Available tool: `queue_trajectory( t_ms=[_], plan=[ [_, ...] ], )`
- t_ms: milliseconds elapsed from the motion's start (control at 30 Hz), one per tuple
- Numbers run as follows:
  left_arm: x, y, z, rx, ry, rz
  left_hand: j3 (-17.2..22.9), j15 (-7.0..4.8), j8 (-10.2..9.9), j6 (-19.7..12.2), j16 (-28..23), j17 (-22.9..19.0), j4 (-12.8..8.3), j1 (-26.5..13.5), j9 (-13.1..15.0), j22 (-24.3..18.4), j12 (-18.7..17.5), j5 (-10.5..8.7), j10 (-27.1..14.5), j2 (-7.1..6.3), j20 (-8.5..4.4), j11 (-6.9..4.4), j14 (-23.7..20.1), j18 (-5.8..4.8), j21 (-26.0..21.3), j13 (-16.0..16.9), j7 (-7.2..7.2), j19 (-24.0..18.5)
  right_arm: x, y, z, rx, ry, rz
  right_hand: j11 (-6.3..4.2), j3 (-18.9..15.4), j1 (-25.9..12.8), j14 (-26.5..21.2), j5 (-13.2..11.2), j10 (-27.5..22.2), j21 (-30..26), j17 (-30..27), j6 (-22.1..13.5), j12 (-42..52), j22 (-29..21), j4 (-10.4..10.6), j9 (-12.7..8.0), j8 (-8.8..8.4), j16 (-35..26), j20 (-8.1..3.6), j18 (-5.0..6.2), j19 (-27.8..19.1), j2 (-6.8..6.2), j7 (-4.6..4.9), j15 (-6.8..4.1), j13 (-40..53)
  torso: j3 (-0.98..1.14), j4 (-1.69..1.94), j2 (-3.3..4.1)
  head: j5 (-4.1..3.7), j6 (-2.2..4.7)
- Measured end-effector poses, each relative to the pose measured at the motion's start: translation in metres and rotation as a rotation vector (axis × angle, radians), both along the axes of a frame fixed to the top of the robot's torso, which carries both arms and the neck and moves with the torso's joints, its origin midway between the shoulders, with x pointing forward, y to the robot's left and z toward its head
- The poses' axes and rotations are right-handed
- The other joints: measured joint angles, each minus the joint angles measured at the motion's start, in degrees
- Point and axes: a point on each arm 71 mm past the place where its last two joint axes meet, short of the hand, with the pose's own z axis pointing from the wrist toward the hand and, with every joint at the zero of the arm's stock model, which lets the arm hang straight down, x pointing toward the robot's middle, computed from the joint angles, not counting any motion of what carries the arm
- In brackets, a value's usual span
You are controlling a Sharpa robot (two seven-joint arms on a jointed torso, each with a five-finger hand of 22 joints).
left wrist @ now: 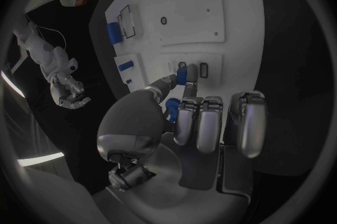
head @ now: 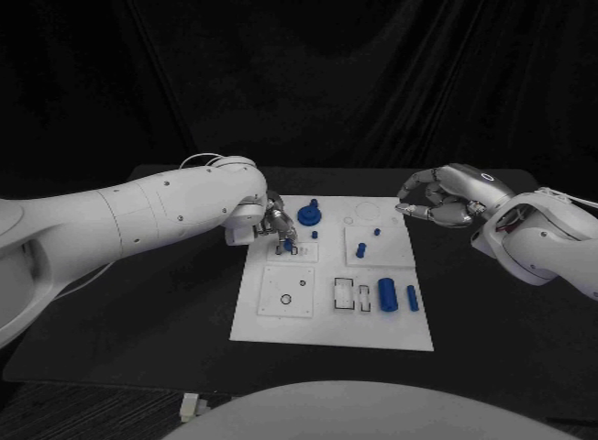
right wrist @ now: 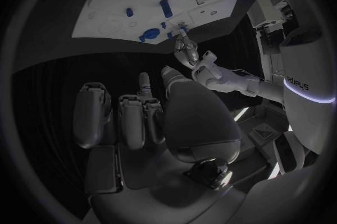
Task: Assemble the parts on the task board
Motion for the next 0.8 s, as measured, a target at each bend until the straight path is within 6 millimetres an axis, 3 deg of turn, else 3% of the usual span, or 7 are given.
queue_trajectory(
  t_ms=[800],
  plan=[
    [0.0009,-0.0067,0.0002,-0.015,-0.003,0.012,0.63,0.01,-0.88,0.00,0.00,0.00,0.16,-0.38,-0.12,0.04,0.00,-0.01,0.00,0.07,-0.20,0.00,0.00,-0.01,-0.45,0.00,0.21,-0.63,0.0002,0.0002,-0.0006,-0.001,0.003,-0.001,0.00,0.00,0.29,0.00,0.00,0.00,-0.23,0.00,0.00,0.00,-0.02,-0.32,-0.06,0.00,0.01,0.00,0.00,0.00,-0.30,0.00,0.00,0.00,-0.01,-0.02,0.07,0.12,0.00]
  ],
)
